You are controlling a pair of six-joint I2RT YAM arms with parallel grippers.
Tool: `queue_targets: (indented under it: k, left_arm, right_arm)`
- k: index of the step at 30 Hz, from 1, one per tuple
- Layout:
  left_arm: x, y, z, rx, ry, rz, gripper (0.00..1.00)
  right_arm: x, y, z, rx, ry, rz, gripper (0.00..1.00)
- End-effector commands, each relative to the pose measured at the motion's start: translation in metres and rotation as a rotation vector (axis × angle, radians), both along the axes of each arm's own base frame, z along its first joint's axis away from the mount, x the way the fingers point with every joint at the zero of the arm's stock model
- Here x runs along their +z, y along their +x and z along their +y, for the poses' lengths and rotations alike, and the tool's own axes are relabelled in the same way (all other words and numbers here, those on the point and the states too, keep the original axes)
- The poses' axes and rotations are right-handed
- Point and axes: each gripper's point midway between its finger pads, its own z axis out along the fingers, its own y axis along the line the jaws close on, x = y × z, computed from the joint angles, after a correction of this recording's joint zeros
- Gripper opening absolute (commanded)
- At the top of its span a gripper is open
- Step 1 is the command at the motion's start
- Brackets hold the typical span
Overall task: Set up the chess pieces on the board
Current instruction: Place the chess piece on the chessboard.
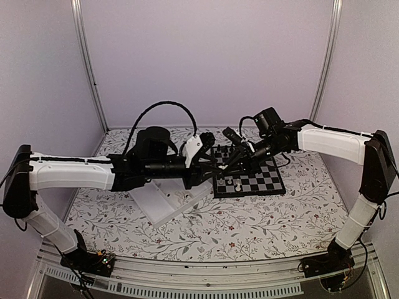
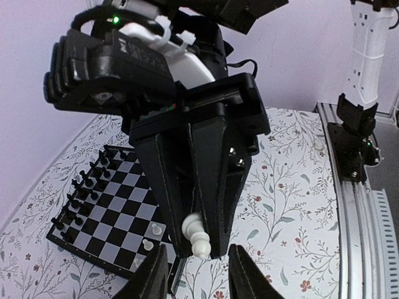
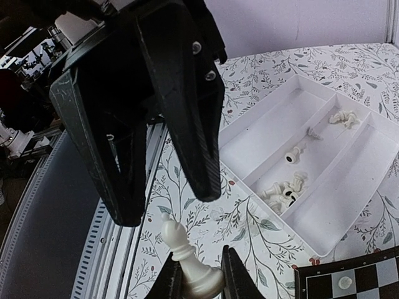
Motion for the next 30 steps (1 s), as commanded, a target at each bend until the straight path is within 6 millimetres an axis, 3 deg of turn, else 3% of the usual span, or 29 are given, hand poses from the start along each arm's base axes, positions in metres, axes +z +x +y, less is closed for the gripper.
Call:
queue_targets:
  k: [1, 14, 16, 19, 22, 25, 27, 30]
  left_arm:
    - [0.007, -0.004, -0.012, -0.044, 0.001, -0.021, 0.33]
    - [-0.006, -0.002, -0.024, -0.067, 0.051, 0.018, 0.07]
    - [-0.007, 0.001, -0.026, -0.062, 0.056, 0.025, 0.05]
    - [-0.005, 0.008, -0.031, -0.043, 0.061, 0.026, 0.03]
    - [-0.001, 0.019, -0.038, -0.009, 0.076, 0.032, 0.01]
    - [-0.017, 0.033, -0.048, 0.022, 0.15, 0.055, 0.0]
    - [-0.032, 0.039, -0.055, 0.029, 0.201, 0.079, 0.01]
    - [-0.043, 0.046, -0.069, 0.018, 0.233, 0.098, 0.01]
  right_arm:
    - [0.005, -0.006, -0.001, 0.023, 0.021, 0.011, 0.11]
    - [0.005, -0.006, -0.003, 0.017, 0.012, -0.016, 0.15]
    - [0.005, -0.003, -0.006, -0.004, -0.003, -0.043, 0.21]
    - [0.001, 0.008, -0.019, -0.064, -0.049, -0.11, 0.42]
    - [-0.023, 0.033, -0.049, -0.189, -0.179, -0.21, 0.54]
    - [-0.04, 0.059, -0.089, -0.304, -0.255, -0.198, 0.57]
    - [-0.039, 0.083, -0.122, -0.41, -0.268, -0.191, 0.57]
    - [-0.022, 0.133, -0.189, -0.661, -0.293, -0.226, 0.58]
